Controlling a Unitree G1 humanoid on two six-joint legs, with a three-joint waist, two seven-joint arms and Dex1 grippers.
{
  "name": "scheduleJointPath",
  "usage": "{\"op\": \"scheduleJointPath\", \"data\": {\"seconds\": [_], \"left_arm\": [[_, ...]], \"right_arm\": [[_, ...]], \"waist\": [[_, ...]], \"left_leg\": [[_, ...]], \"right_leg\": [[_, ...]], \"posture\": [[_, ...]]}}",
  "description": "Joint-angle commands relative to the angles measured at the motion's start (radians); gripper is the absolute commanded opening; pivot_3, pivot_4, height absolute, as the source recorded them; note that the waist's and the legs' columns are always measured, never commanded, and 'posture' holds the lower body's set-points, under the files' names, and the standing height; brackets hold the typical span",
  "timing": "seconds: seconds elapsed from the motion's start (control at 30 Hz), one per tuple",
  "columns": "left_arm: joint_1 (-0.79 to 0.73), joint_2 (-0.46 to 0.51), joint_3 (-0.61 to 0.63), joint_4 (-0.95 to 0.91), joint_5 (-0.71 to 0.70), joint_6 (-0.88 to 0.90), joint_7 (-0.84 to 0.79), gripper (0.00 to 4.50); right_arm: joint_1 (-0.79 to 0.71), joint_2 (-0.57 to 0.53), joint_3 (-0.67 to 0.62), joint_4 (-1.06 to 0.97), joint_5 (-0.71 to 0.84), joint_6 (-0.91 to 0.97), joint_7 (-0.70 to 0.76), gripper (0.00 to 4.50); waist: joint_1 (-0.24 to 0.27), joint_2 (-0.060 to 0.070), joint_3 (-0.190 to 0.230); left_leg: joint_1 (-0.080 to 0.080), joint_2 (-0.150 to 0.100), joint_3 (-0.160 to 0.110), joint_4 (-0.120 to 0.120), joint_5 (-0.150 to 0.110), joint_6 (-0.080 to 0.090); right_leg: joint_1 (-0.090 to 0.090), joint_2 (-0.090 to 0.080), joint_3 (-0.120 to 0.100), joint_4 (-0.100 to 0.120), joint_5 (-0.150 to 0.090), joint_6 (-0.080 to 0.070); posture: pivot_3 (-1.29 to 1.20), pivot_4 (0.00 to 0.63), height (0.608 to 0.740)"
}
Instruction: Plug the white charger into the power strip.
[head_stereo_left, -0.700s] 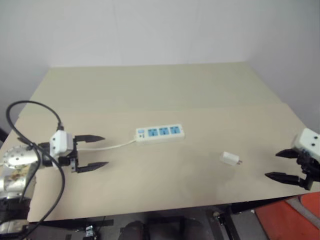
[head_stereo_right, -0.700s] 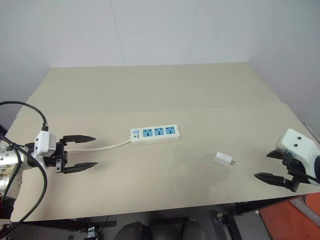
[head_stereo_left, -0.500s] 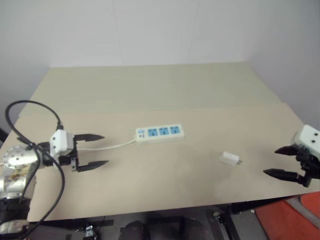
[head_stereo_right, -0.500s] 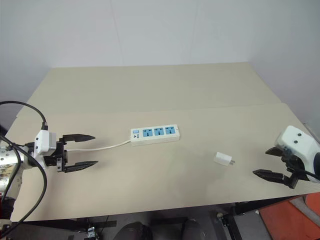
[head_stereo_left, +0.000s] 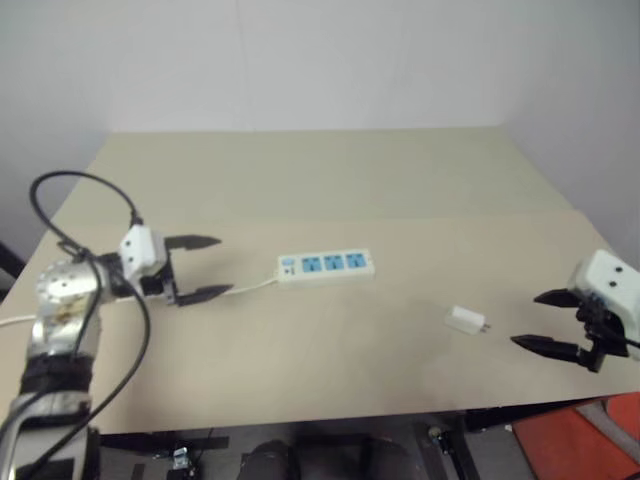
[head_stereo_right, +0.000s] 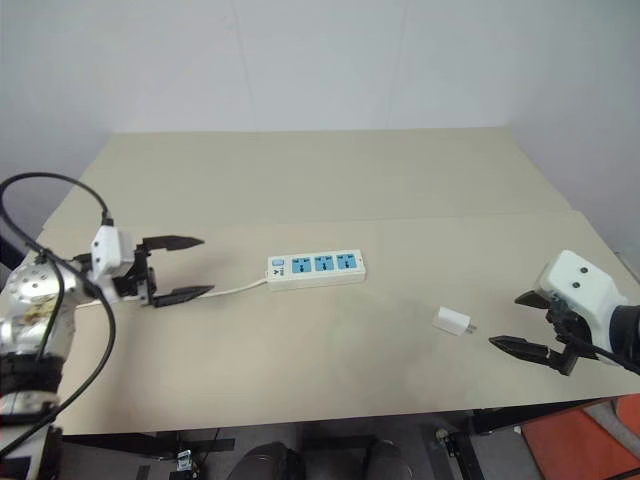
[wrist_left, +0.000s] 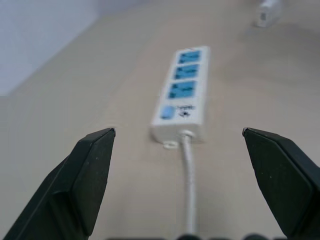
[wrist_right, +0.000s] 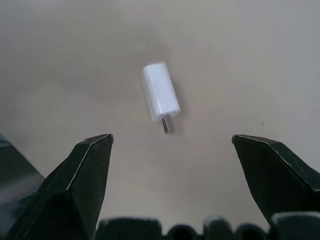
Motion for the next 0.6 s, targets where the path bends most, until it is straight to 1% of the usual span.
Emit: {"op": "scheduleJointPath", "data": {"seconds": [0.03, 0.13, 0.3, 0.47, 0.6], "left_arm": [[-0.138, -0.052, -0.028, 0.194, 0.012, -0.093, -0.099, 4.45], [-0.263, -0.111, -0.053, 0.392, 0.055, -0.165, -0.146, 4.45], [-0.387, -0.165, -0.073, 0.615, 0.123, -0.214, -0.178, 4.45], [-0.434, -0.195, -0.093, 0.715, 0.203, -0.231, -0.167, 4.45], [-0.452, -0.216, -0.113, 0.747, 0.278, -0.26, -0.075, 4.45]], "right_arm": [[0.005, 0.015, -0.043, -0.057, 0.017, 0.024, -0.029, 4.5], [0.035, 0.038, -0.078, -0.103, 0.02, 0.049, -0.051, 4.5], [0.119, 0.085, -0.169, -0.205, 0.031, 0.098, -0.059, 4.5], [0.21, 0.144, -0.238, -0.279, 0.031, 0.124, -0.071, 4.5], [0.213, 0.161, -0.247, -0.298, 0.038, 0.145, -0.104, 4.5]], "waist": [[-0.003, 0.0, 0.0], [-0.004, -0.001, 0.0], [-0.005, -0.005, 0.002], [-0.004, -0.008, 0.004], [-0.005, -0.011, 0.006]], "left_leg": [[0.0, 0.0, 0.0, 0.0, 0.0, 0.0], [-0.001, -0.002, 0.0, 0.0, 0.0, 0.0], [-0.002, -0.002, 0.0, 0.0, -0.001, 0.001], [-0.003, 0.0, -0.001, 0.001, -0.002, 0.004], [-0.003, 0.0, -0.001, 0.001, -0.003, 0.005]], "right_leg": [[0.0, 0.0, 0.0, 0.0, 0.0, 0.0], [0.0, 0.001, -0.002, 0.0, 0.0, 0.001], [0.0, 0.001, -0.002, 0.0, 0.0, 0.001], [0.0, 0.001, -0.001, 0.0, 0.001, 0.002], [0.0, 0.0, -0.001, 0.0, 0.001, 0.002]], "posture": [[0.0, 0.15, 0.74], [0.0, 0.15, 0.74], [0.0, 0.15, 0.74], [0.0, 0.15, 0.74], [0.0, 0.15, 0.74]]}}
